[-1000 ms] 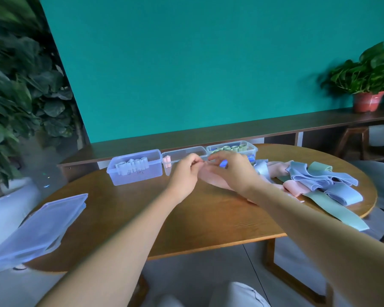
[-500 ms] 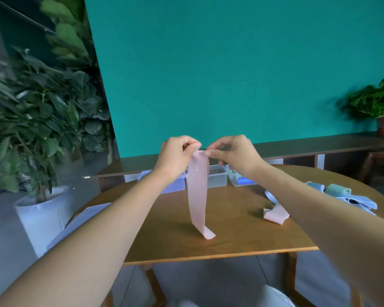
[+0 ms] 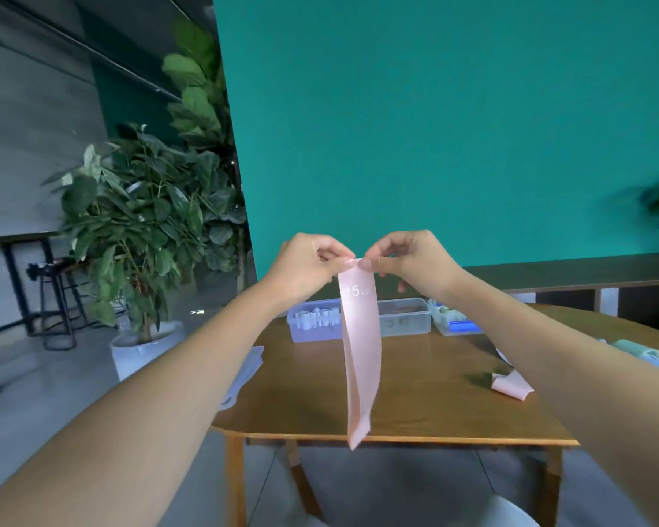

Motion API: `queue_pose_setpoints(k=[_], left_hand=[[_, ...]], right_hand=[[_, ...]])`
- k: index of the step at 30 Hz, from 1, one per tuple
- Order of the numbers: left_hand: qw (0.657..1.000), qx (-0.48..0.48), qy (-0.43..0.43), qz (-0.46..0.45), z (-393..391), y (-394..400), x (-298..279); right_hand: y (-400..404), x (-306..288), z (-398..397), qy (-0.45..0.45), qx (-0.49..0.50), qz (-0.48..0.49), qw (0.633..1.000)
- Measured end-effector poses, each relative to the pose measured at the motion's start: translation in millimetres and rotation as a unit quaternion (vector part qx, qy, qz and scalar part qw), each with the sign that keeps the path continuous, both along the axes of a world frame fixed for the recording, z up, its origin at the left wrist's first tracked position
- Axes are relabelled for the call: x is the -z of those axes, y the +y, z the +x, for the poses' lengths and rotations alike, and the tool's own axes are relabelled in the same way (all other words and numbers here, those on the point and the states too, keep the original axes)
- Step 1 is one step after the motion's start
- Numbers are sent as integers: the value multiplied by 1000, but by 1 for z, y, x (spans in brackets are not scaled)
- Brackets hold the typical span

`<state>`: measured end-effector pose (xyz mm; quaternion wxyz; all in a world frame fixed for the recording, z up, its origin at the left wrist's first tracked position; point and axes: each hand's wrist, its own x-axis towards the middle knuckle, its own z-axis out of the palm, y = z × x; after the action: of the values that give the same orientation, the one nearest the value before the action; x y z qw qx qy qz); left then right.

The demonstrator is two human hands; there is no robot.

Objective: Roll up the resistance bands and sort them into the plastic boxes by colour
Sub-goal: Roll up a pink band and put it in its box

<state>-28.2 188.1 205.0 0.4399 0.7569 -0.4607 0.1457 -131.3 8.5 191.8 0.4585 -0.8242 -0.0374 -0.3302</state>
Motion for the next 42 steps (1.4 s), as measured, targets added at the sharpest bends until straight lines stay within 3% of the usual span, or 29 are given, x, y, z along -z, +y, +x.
queue_pose_setpoints(k=[7,19,28,42], left_hand=[[999,-5,38,36,13,-7,28],[988,-25,128,83,105,-76,159],[962,-18,271,15,155,-116,203],[950,-49,308,-18,212,-149,250]], right_hand=[[-9,24,18,74,-42,61,995],[-73,147,106,168,12,78,983],[-116,187,164,190,3,128,973],[-141,231,227,192,17,182,964]])
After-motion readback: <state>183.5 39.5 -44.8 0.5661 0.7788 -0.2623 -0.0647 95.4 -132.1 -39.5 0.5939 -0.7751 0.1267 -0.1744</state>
